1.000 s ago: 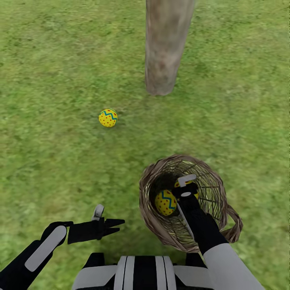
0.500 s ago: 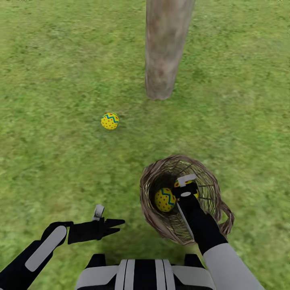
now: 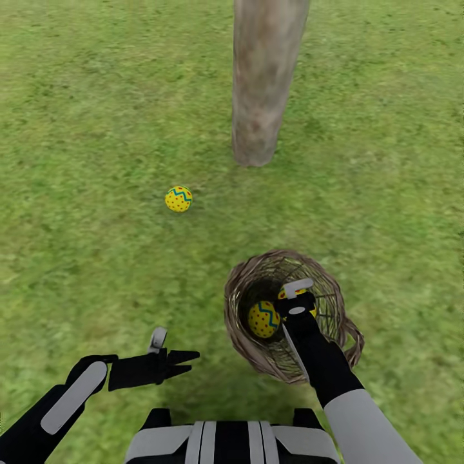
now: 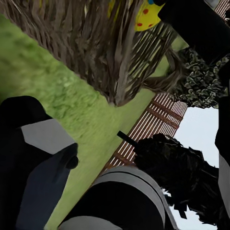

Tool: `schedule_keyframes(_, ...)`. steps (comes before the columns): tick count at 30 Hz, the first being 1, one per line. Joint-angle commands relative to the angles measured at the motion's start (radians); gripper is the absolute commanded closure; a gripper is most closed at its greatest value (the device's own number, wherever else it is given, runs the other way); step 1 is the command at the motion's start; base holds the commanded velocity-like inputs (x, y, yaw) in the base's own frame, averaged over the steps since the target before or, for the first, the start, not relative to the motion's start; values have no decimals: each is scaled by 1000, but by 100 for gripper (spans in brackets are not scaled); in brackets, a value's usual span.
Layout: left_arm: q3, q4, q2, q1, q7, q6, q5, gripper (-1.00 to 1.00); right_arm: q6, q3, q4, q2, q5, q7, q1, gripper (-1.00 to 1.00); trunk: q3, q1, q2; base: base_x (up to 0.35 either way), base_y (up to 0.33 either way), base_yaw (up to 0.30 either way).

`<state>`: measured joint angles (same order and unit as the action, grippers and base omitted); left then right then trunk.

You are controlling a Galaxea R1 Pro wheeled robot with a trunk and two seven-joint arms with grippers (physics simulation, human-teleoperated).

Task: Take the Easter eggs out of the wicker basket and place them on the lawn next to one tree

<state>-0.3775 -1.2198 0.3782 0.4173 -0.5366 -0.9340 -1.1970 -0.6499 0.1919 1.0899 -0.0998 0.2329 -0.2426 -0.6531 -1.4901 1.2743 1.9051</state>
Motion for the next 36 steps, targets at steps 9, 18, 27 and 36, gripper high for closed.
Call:
schedule_keyframes(9, -1, 0, -7, 1, -3, -2, 0, -100, -3, 3, 1, -1, -3, -2, 0, 100, 36, -35, -63, -85, 0, 0)
schedule_keyframes(18, -1, 5, -12, 1, -3, -2, 0, -100, -2, 3, 2, -9, -7, 60, 0, 100, 78, -69, -126, -37, 0, 0)
schedule_keyframes(27, -1, 3, -12, 1, -3, -2, 0, -100, -6, 3, 36, -18, -8, 83, 0, 100, 121, -104, -189, -26, 0, 0)
schedule_keyframes(36, -1, 7, -12, 1, -3, -2, -17, -100, -131, 7, 101, -45, -7, 82, 0, 100, 163, -138, -252, -89, 0, 0)
